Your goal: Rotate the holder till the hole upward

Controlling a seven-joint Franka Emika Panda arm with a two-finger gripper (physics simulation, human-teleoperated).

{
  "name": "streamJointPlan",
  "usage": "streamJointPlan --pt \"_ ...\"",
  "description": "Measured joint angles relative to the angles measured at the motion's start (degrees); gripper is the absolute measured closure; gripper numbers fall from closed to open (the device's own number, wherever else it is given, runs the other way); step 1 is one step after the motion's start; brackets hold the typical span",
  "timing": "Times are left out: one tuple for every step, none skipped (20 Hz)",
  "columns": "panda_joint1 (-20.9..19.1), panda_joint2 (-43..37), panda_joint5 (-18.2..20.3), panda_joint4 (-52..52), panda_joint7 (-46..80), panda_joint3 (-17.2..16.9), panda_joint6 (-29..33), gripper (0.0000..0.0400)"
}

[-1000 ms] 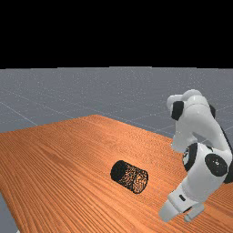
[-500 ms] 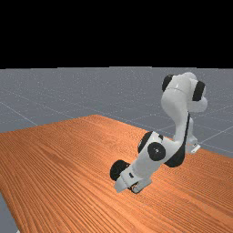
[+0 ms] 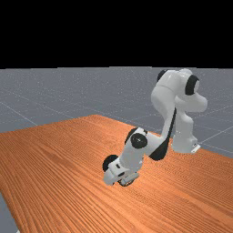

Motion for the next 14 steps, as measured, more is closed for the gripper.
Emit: streamJointPlan --pt "-0.75 -0.38 0.49 -0.56 -0.97 0.39 0.82 0.0" --pt "-15.33 -2.19 20.62 -5.96 -24.45 16.36 1.26 0.0111" --pt "-0.67 -5.25 -0.33 -9.11 -0.01 0.0 5.15 0.0252" --pt "-0.81 -5.35 -0.84 -9.36 -0.03 -0.47 5.47 0.031" --pt "0.42 -4.26 -2.76 -7.69 1.15 -2.1 2.41 0.0339" --pt "0.16 -4.49 -3.05 -8.24 1.15 -2.38 3.2 0.0359" --pt "7.58 5.06 -13.26 3.64 9.26 -11.79 -14.27 0.0356" --pt "-0.51 -4.24 -5.35 -9.18 1.06 -4.46 4.68 0.0366" --pt "-1.25 -4.69 -5.0 -9.98 0.64 -4.28 6.06 0.0366" --pt "-1.93 -5.26 -4.27 -10.43 -0.32 -3.83 6.25 0.0366" --pt "-2.36 -6.01 -3.68 -10.82 -1.18 -3.47 6.16 0.0366" --pt "-2.82 -6.99 -2.93 -11.25 -2.27 -3.02 5.95 0.0367" --pt "-7.3 -9.34 4.04 -12.4 -9.89 1.23 6.17 0.0361" --pt "-9.83 -11.08 8.8 -12.52 -15.09 3.62 4.79 0.0362"
